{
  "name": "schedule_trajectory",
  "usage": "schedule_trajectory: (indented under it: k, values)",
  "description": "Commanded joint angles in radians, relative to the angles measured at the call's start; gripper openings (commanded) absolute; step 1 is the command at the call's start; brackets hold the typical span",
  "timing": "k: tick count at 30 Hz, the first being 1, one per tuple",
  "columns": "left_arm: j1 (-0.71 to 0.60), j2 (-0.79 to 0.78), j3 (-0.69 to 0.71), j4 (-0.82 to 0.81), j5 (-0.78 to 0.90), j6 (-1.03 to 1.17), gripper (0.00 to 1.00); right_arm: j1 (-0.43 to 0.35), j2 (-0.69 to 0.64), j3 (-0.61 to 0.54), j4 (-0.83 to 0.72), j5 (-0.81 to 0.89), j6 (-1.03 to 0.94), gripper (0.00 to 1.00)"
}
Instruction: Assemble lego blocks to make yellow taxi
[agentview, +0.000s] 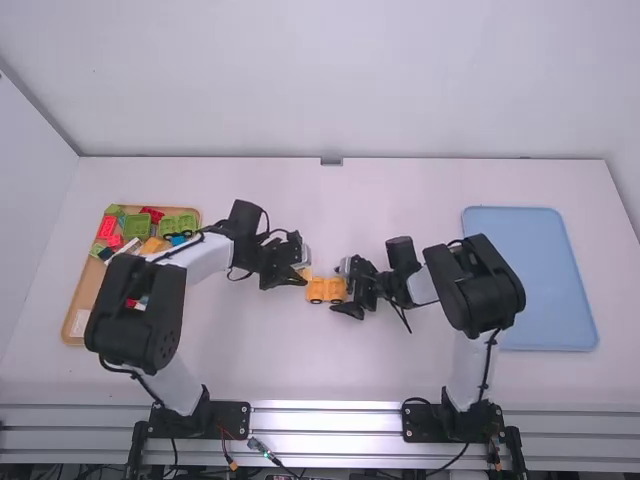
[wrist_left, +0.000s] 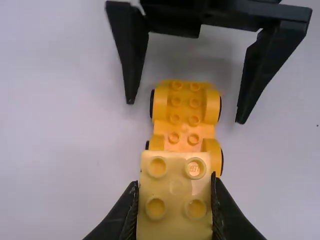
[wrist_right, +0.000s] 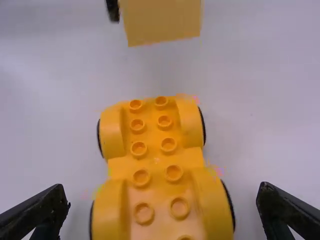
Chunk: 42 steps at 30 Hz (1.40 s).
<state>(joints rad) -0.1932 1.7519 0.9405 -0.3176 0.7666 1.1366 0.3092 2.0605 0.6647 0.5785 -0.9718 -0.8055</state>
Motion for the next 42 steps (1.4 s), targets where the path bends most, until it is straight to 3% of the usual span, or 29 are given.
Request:
schedule_trajectory:
  k: [1, 15, 18, 20, 29, 42]
  values:
    - [-0.04, -0.019, -0.04, 0.033, 0.014, -0.028, 0.02, 0.013, 0.048, 0.037, 0.006, -0.027, -0.006, 0.99]
    - [-0.066, 0.032, -0.104, 0.243, 0.027, -0.1, 0.02, -0.014, 0.105, 0.075, 0.011, -0.105, -0.014, 0.97]
    - [-0.069, 0.048, -0.1, 0.246, 0.027, -0.1, 0.02, -0.007, 0.105, 0.075, 0.012, -0.105, -0.013, 0.9]
    - [-0.068, 0.049, -0.096, 0.228, 0.026, -0.1, 0.02, 0.0, 0.105, 0.075, 0.012, -0.105, -0.014, 0.79]
    - [-0.076, 0.049, -0.098, 0.201, 0.026, -0.097, 0.02, -0.002, 0.105, 0.075, 0.013, -0.105, -0.004, 0.47]
    - [-0.076, 0.077, -0.098, 0.233, -0.008, -0.1, 0.02, 0.002, 0.105, 0.075, 0.019, -0.039, 0.046, 0.47]
